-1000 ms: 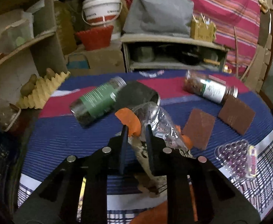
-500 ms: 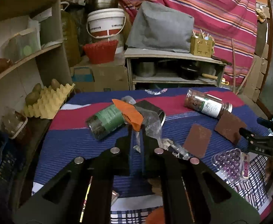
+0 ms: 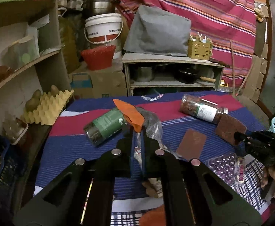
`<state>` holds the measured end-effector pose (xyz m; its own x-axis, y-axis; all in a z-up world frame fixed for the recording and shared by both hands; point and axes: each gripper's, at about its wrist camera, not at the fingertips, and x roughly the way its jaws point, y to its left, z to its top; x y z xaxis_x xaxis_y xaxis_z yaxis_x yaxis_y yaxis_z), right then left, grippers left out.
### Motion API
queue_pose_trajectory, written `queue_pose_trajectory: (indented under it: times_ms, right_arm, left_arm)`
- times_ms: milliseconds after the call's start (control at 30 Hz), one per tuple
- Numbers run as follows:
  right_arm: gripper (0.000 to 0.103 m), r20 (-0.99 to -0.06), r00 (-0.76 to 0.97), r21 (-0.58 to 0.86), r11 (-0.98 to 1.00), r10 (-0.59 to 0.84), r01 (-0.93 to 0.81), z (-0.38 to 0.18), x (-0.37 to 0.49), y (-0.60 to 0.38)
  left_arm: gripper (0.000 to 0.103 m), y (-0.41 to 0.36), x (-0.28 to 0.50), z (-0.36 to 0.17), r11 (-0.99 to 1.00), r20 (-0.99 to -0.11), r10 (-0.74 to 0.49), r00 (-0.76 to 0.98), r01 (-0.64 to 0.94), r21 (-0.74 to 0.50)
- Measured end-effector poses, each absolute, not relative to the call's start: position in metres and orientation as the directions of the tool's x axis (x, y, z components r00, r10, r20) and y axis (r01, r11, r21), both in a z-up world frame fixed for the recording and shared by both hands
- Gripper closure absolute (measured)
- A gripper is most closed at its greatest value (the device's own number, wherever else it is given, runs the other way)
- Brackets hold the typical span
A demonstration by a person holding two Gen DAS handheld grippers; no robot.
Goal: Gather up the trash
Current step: 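Grasp the orange-tipped wrapper with the left gripper while the right grasps a brown sponge, then carry the wrapper and brown sponge with both grippers over the light-blue basket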
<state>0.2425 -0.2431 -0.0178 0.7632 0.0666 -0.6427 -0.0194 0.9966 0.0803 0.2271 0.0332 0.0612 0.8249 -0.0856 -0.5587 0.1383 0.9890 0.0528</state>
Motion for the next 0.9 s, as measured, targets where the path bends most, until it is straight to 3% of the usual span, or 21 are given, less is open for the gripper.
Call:
queue_pose_trajectory:
  times_ms: [233, 600, 900]
  right_arm:
    - [0.088, -0.581, 0.812, 0.108, 0.994, 0.053, 0.012, 0.011, 0.205, -0.277]
    - [0.088, -0.516, 0.848, 0.064, 0.982, -0.121, 0.179, 0.053, 0.125, -0.374]
    - [0.088, -0.515, 0.818, 0.006, 0.952, -0.258, 0.305, 0.057, 0.073, -0.455]
  left_arm:
    - [0.099, -0.002, 0.210, 0.083, 0.981, -0.528, -0.118, 0.841, 0.182, 0.071]
    - [0.099, -0.110, 0.183, 0.093, 0.936, -0.505, -0.269, 0.820, 0.346, 0.063]
    - [0.099, -0.222, 0.155, 0.090, 0.865, -0.496, -0.407, 0.767, 0.498, 0.062]
